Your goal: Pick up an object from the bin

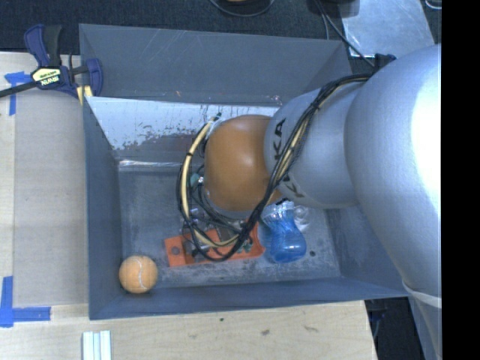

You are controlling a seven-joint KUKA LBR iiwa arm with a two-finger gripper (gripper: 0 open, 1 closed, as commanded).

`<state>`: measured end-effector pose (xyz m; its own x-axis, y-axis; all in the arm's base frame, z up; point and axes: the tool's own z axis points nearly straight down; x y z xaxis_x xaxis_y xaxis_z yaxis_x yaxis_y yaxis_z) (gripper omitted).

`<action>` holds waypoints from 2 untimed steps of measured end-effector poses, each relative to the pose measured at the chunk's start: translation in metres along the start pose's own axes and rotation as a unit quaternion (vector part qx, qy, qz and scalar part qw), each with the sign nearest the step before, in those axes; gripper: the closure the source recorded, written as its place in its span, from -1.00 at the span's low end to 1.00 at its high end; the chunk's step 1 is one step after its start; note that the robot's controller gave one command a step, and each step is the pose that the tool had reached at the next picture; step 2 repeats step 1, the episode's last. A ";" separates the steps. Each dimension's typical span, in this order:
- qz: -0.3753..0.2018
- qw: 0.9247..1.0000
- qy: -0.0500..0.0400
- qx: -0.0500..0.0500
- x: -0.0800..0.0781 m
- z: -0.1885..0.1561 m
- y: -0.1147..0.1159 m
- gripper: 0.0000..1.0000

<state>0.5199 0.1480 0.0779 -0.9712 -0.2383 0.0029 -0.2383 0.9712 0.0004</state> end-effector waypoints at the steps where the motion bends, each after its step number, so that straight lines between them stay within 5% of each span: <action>1: 0.000 1.000 0.003 0.000 0.002 -0.022 0.000 1.00; 2: 0.000 1.000 0.003 0.000 0.002 -0.022 0.000 1.00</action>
Offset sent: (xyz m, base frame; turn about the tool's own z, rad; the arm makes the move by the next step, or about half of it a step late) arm 0.0002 0.0000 0.0680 0.0000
